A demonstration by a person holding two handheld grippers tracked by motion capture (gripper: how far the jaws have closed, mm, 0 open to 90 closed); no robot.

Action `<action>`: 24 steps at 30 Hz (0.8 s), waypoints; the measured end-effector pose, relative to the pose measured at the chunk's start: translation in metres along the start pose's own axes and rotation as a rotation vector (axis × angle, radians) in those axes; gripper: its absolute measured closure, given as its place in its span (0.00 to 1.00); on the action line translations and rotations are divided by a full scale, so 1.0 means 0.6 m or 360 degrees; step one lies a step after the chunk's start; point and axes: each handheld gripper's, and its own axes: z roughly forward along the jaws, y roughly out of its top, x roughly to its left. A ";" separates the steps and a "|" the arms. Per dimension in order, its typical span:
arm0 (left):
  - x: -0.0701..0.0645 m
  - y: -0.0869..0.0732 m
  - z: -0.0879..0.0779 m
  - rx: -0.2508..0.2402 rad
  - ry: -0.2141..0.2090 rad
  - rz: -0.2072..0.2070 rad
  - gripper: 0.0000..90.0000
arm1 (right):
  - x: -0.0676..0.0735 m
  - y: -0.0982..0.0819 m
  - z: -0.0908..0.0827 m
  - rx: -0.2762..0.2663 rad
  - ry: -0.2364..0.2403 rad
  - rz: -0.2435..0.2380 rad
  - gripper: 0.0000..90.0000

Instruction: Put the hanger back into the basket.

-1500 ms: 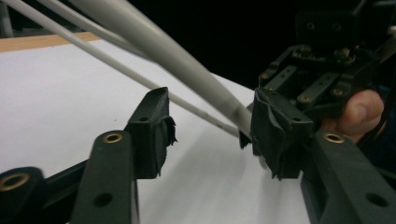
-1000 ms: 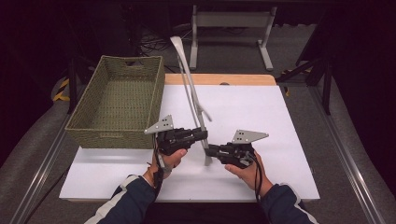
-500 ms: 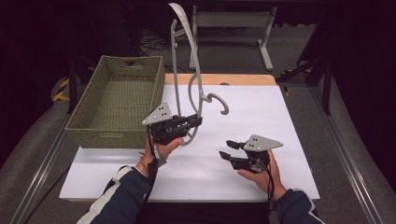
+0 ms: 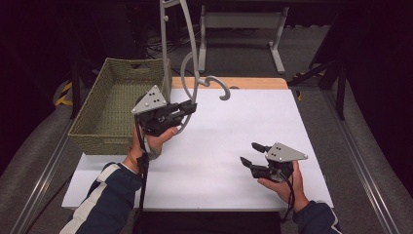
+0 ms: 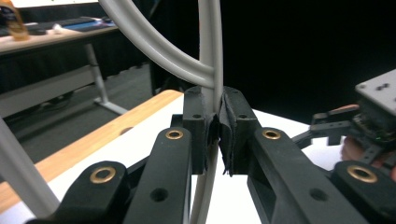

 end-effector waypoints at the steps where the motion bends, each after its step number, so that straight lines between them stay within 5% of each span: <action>1: 0.005 0.002 -0.006 0.0000 0.0027 0.0015 0.91 | 0.000 0.001 0.000 0.0005 -0.0008 -0.0002 0.39; 6: 0.021 0.008 -0.027 -0.0003 0.0084 0.0012 0.91 | 0.001 0.001 0.000 0.0000 -0.0030 -0.0003 0.35; 12: 0.057 0.005 -0.054 0.0080 0.0201 0.0046 0.91 | -0.004 0.000 -0.003 -0.0016 -0.0066 0.0020 0.32; 24: 0.136 -0.047 -0.076 0.0296 0.0397 0.0004 0.91 | -0.004 -0.001 -0.002 -0.0010 -0.0088 0.0018 0.30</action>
